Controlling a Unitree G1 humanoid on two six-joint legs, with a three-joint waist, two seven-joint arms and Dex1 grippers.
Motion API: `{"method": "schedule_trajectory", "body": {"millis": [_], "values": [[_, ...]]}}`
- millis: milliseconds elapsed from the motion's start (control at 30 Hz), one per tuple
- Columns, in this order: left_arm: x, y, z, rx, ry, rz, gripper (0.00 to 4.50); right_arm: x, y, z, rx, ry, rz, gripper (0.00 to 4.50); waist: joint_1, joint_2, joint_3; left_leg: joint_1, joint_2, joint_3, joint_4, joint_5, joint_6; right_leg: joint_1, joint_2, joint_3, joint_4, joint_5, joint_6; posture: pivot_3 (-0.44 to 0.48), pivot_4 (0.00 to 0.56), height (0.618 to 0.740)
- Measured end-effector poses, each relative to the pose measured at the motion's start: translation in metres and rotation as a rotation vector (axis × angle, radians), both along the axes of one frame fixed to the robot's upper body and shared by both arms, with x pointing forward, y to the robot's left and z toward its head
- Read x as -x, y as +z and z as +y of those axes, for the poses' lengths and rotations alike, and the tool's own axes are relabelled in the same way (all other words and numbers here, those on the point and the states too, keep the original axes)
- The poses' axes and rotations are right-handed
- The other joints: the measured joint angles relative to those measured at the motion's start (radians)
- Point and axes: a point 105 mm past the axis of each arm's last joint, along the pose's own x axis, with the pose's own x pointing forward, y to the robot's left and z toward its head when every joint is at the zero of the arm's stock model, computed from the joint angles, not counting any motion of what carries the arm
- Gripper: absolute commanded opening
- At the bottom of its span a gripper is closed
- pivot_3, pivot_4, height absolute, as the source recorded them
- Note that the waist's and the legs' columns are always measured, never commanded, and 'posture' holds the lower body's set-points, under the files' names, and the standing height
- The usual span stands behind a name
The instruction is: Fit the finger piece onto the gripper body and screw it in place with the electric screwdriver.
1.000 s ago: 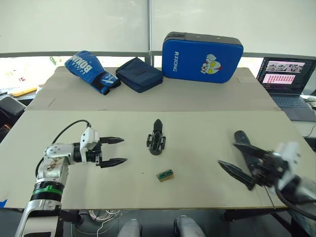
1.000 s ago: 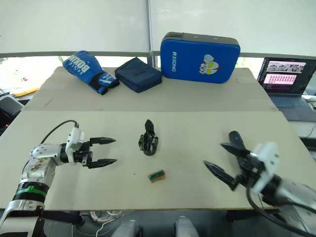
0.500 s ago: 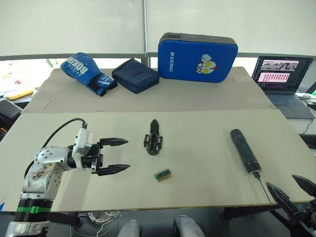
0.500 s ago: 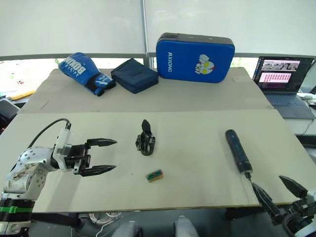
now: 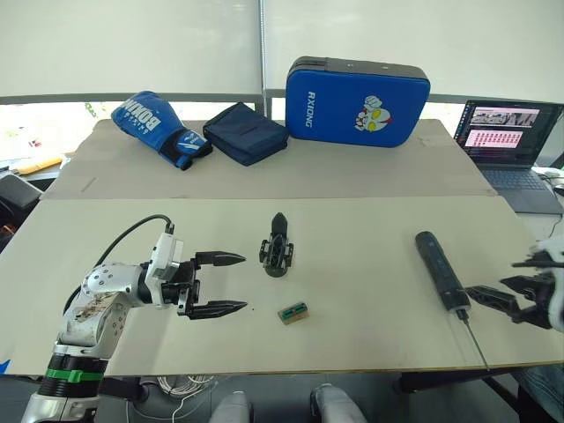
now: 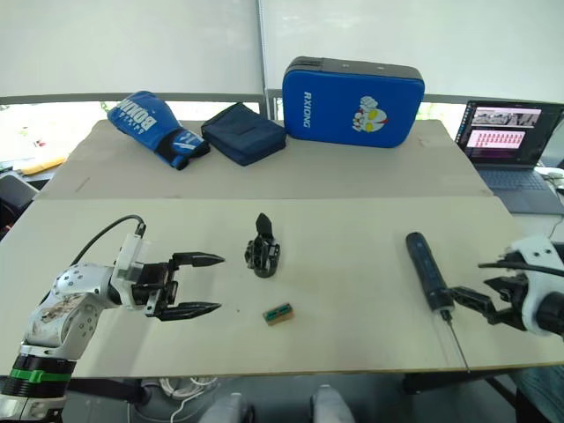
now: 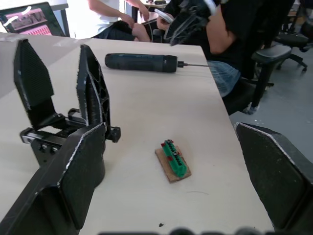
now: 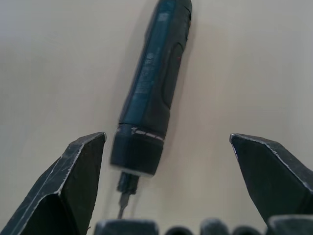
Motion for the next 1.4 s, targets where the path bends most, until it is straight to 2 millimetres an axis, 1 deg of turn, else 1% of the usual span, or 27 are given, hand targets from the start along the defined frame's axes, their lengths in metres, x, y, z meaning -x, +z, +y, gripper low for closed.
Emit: {"method": "schedule_trajectory", "body": {"millis": [100, 267, 333, 367, 400, 533, 633, 700, 800, 867, 900, 933, 1000, 1067, 1233, 1367, 1400], "values": [[0.0, 0.0, -0.001, -0.001, -0.003, 0.001, 4.49, -0.01, -0.016, 0.003, -0.033, -0.007, 0.033, 4.5, 0.001, 0.0, 0.0, 0.0, 0.0, 0.0, 0.0, 0.0, 0.0, 0.0, 0.0, 0.0, 0.0, 0.001, -0.001, 0.0, 0.15, 0.74], [0.0, 0.0, 0.0, -0.005, 0.004, 0.002, 4.49, -0.022, -0.029, 0.009, -0.051, -0.011, 0.043, 4.5, 0.001, 0.0, 0.0, 0.0, 0.0, 0.0, 0.001, 0.0, 0.0, 0.0, 0.0, 0.0, 0.0, 0.001, 0.0, 0.0, 0.15, 0.74], [0.0, -0.001, 0.001, -0.008, 0.009, 0.005, 4.5, -0.024, -0.037, 0.012, -0.058, -0.004, 0.052, 3.97, 0.001, 0.0, 0.0, 0.0, 0.0, 0.0, 0.0, 0.0, 0.0, 0.0, 0.0, 0.0, 0.0, 0.001, 0.0, 0.0, 0.15, 0.74], [0.0, -0.001, 0.001, -0.009, 0.01, 0.005, 4.5, -0.025, -0.037, 0.012, -0.047, -0.001, 0.047, 3.7, 0.001, 0.0, 0.0, 0.0, 0.0, 0.0, 0.0, 0.0, 0.0, 0.0, 0.0, 0.0, 0.0, 0.001, 0.0, 0.0, 0.15, 0.74], [0.0, -0.001, 0.001, -0.009, 0.011, 0.005, 4.5, -0.025, -0.037, 0.013, -0.044, 0.003, 0.046, 3.3, 0.0, 0.0, 0.0, 0.0, 0.0, 0.0, 0.0, 0.0, 0.0, 0.0, 0.0, 0.0, 0.0, 0.001, 0.0, 0.0, 0.15, 0.74], [0.0, -0.001, 0.002, -0.015, 0.011, 0.007, 4.5, -0.027, -0.038, 0.017, -0.047, 0.021, 0.03, 1.98, -0.002, 0.0, 0.0, 0.0, 0.0, 0.0, 0.0, 0.0, 0.0, 0.0, 0.0, 0.0, 0.0, 0.001, 0.0, 0.0, 0.15, 0.74], [0.001, -0.002, 0.003, -0.021, 0.009, 0.01, 4.5, -0.027, -0.037, 0.021, -0.038, 0.038, 0.014, 1.96, -0.003, 0.0, 0.0, 0.0, 0.0, 0.0, 0.0, 0.0, 0.0, -0.001, 0.0, 0.0, 0.001, 0.001, 0.0, 0.0, 0.15, 0.74], [0.003, -0.003, 0.004, -0.024, 0.006, 0.015, 4.5, -0.026, -0.032, 0.03, -0.047, 0.052, 0.003, 1.96, -0.005, 0.002, 0.001, 0.0, 0.0, 0.0, 0.0, 0.0, 0.0, -0.001, 0.0, 0.0, 0.001, 0.001, 0.0, 0.0, 0.15, 0.74], [0.004, -0.003, 0.006, -0.035, 0.001, 0.013, 4.5, -0.024, -0.013, 0.054, -0.041, 0.111, -0.029, 1.96, -0.007, 0.005, 0.002, -0.001, 0.0, 0.0, 0.0, 0.0, 0.0, -0.002, 0.0, 0.0, 0.002, 0.001, 0.0, 0.0, 0.15, 0.74], [0.005, -0.004, 0.008, -0.041, 0.004, 0.015, 4.5, -0.019, -0.002, 0.075, -0.034, 0.156, -0.06, 1.96, -0.007, 0.005, 0.002, -0.001, 0.001, -0.002, 0.0, 0.0, 0.0, -0.002, 0.001, -0.001, 0.002, 0.001, 0.0, 0.0, 0.15, 0.74], [0.006, -0.006, 0.009, -0.041, 0.004, 0.022, 4.5, -0.015, 0.0, 0.087, -0.029, 0.18, -0.066, 1.96, -0.005, 0.005, 0.002, -0.001, 0.001, -0.002, 0.0, 0.0, 0.0, -0.002, 0.001, -0.001, 0.002, 0.001, 0.0, 0.0, 0.15, 0.74], [0.006, -0.007, 0.009, -0.042, 0.005, 0.026, 4.5, -0.012, 0.0, 0.094, -0.028, 0.194, -0.065, 1.96, -0.004, 0.005, 0.002, -0.002, 0.001, -0.002, 0.0, 0.0, 0.0, -0.002, 0.001, -0.001, 0.001, 0.001, 0.0, 0.0, 0.15, 0.74], [0.008, -0.01, 0.011, -0.045, 0.008, 0.035, 4.5, -0.003, -0.008, 0.111, -0.032, 0.224, -0.052, 1.96, 0.001, 0.005, 0.002, -0.002, 0.0, -0.002, 0.001, 0.0, 0.0, -0.002, 0.0, -0.001, 0.001, 0.0, 0.0, 0.0, 0.15, 0.74], [0.009, -0.011, 0.011, -0.047, 0.005, 0.033, 4.5, 0.003, -0.017, 0.121, -0.033, 0.247, -0.033, 1.96, 0.005, 0.005, 0.002, -0.002, -0.001, -0.002, 0.001, 0.0, 0.0, -0.002, -0.001, -0.001, 0.001, 0.0, 0.001, 0.0, 0.15, 0.74], [0.01, -0.012, 0.013, -0.055, 0.004, 0.031, 4.5, 0.014, -0.039, 0.129, -0.015, 0.258, 0.033, 1.96, 0.002, 0.005, 0.002, -0.002, 0.0, -0.001, 0.002, 0.0, 0.0, -0.002, -0.001, -0.001, 0.0, 0.001, 0.001, 0.0, 0.15, 0.74], [0.01, -0.011, 0.013, -0.057, 0.007, 0.02, 4.5, 0.015, -0.042, 0.131, 0.006, 0.27, 0.02, 1.96, -0.003, 0.004, 0.002, -0.002, 0.0, -0.001, 0.001, 0.0, 0.0, -0.002, 0.0, -0.001, 0.001, 0.0, 0.001, 0.0, 0.15, 0.74], [0.01, -0.011, 0.013, -0.057, 0.007, 0.018, 4.5, 0.014, -0.043, 0.131, 0.008, 0.269, 0.018, 2.46, -0.003, 0.004, 0.002, -0.002, 0.0, -0.001, 0.001, 0.0, 0.0, -0.002, 0.0, -0.001, 0.001, 0.0, 0.001, 0.0, 0.15, 0.74]]}}
